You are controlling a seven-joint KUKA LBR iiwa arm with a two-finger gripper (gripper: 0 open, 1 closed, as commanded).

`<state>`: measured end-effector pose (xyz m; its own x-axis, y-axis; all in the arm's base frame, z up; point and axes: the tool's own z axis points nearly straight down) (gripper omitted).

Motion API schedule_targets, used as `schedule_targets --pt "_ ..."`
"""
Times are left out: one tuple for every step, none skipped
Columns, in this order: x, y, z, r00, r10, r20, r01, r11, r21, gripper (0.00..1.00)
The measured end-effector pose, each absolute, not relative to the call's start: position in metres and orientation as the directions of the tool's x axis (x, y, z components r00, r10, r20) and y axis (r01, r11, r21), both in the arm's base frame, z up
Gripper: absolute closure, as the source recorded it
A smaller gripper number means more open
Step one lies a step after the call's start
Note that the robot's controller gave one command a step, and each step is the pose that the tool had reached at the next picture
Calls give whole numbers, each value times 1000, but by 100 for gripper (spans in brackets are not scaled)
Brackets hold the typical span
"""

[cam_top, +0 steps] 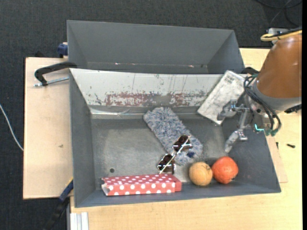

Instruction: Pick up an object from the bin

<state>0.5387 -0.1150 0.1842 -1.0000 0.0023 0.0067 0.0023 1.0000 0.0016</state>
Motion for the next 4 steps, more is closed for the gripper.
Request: schedule_targets --pt "541 -114 189 -1000 0 -2 0 1000 0 0" --pt "535 -74 128 -995 -103 -4 -103 995 0 0" --pt "552 13 153 -989 -147 -5 -147 989 1 0" --pt "543 -2 126 -977 -214 -13 -214 977 -1 0"
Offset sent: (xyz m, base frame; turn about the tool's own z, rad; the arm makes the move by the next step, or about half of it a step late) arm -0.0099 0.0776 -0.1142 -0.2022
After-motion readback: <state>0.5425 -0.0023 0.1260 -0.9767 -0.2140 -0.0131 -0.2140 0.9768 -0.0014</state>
